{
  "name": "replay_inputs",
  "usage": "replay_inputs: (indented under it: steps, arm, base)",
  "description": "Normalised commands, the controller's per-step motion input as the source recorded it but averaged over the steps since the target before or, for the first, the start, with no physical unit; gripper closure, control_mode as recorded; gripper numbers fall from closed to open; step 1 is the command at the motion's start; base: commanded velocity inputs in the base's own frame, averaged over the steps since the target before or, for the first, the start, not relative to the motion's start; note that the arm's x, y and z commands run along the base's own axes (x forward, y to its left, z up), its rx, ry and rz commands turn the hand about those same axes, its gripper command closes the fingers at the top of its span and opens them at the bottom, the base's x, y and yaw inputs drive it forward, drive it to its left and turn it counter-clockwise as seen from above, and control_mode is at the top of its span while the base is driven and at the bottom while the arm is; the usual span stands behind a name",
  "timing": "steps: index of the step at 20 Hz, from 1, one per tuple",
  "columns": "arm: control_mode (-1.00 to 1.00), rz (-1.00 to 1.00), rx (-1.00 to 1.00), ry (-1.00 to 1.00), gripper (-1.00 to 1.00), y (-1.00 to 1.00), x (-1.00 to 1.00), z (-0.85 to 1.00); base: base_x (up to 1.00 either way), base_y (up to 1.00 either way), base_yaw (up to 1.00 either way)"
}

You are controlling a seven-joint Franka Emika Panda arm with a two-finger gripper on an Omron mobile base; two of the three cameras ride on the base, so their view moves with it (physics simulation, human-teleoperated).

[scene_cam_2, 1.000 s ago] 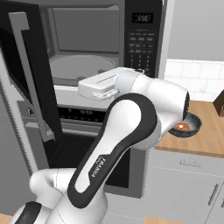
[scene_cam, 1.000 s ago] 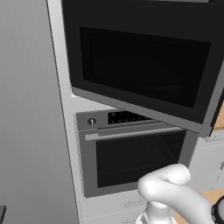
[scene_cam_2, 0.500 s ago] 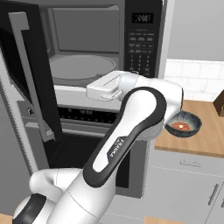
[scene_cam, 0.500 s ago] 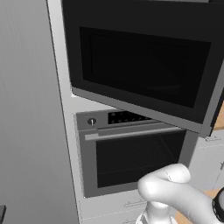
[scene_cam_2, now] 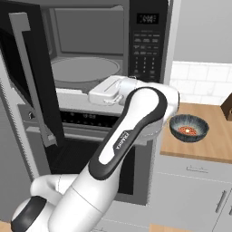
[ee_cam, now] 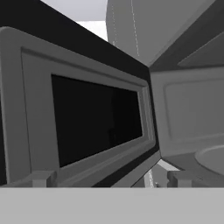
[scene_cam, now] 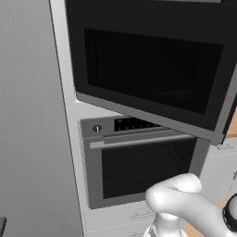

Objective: Open the microwave, place the bowl with waffle inside the microwave, then close the microwave door and turn it on.

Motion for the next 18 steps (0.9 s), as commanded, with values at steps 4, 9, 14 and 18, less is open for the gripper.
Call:
replay_inputs:
  steps: [4,9,14,18]
  arm:
    - [-1.00,0.04,0.00,0.00,-1.00,0.28,0.02,-0.13]
    - [-1.00,0.05,0.00,0.00,-1.00,0.24,0.00,-0.19]
    - [-1.00,0.06,0.00,0.00,-1.00,0.30,-0.37,-0.03]
    - [-1.00,0.03,0.00,0.00,-1.00,0.50,-0.50,0.00]
  base:
    - [0.00,0.00,0.00]
    - [0.00,0.00,0.00]
    - [0.00,0.00,0.00]
    - [0.00,0.00,0.00]
